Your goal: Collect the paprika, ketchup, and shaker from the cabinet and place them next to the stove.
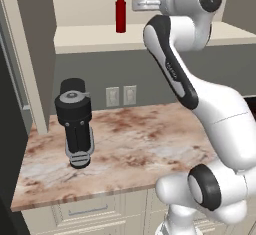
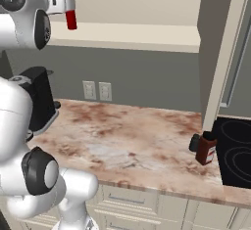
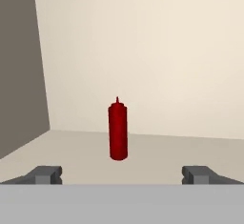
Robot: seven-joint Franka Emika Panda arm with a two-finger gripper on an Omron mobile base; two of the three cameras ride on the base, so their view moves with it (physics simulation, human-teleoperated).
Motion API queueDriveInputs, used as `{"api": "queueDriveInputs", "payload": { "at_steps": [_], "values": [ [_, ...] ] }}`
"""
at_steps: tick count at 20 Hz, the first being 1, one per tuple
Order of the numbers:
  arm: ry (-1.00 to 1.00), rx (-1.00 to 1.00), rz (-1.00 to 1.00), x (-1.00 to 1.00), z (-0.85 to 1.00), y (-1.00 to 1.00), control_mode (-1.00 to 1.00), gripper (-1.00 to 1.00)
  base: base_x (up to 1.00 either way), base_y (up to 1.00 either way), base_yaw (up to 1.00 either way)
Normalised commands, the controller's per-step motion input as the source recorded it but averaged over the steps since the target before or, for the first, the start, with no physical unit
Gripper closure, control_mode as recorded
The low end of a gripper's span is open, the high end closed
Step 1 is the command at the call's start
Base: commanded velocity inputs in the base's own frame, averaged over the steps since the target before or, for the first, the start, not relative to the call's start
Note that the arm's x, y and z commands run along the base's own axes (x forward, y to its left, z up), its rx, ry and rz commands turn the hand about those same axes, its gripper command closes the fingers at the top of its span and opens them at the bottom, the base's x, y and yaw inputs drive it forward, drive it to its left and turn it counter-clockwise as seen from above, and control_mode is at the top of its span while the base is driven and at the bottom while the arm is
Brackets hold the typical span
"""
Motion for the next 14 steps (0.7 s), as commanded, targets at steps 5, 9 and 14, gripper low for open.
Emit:
{"api": "queueDriveInputs", "payload": {
  "at_steps": [5, 9, 14],
  "values": [
    [0.00, 0.01, 0.00, 0.43, 0.01, 0.05, -1.00, -1.00, 0.00, 0.00, 0.00],
    [0.03, 0.02, 0.00, 0.33, 0.00, 0.00, -1.00, -1.00, 0.00, 0.00, 0.00],
    [0.07, 0.00, 0.00, 0.31, -0.03, 0.00, -1.00, -1.00, 0.00, 0.00, 0.00]
  ]
}}
